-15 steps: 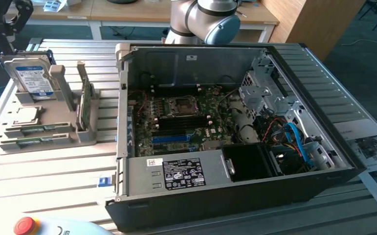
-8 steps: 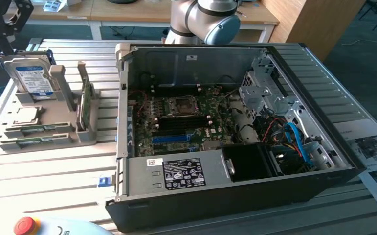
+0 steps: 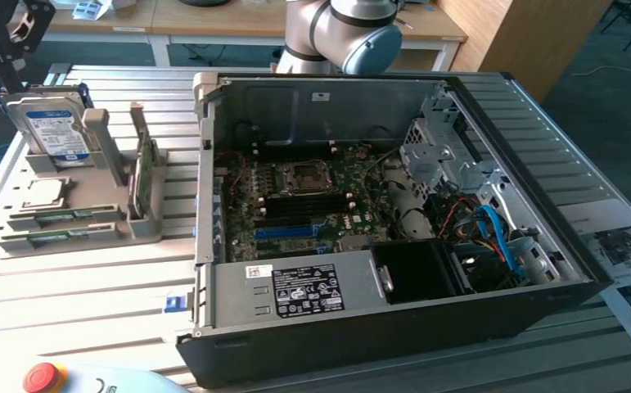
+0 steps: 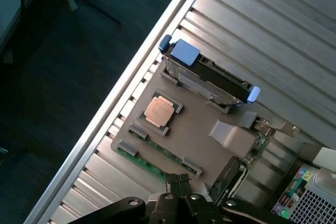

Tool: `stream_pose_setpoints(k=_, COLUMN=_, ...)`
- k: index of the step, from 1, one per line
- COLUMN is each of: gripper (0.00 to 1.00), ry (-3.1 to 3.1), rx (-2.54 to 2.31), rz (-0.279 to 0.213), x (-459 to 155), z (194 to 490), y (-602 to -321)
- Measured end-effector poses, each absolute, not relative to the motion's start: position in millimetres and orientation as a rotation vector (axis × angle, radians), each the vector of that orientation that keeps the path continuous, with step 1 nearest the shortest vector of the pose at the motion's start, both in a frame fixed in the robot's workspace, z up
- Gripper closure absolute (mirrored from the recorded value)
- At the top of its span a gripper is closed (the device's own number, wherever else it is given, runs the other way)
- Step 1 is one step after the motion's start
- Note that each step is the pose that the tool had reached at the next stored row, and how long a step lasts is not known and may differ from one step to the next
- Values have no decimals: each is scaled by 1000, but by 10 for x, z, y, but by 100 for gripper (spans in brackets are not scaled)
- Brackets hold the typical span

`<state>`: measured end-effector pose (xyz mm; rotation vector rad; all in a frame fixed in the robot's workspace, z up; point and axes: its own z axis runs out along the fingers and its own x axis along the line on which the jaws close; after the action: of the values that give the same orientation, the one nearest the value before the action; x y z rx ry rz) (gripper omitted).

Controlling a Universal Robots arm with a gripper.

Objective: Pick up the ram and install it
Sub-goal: 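Pick up the ram and move it above insertion slot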

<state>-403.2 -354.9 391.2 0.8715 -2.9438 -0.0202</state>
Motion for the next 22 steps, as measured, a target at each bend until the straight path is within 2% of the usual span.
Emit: stream_pose_setpoints(k=22, gripper=90, ry=-2721, rx=1420, rz=1, x=-4032, z=3912, y=-3549)
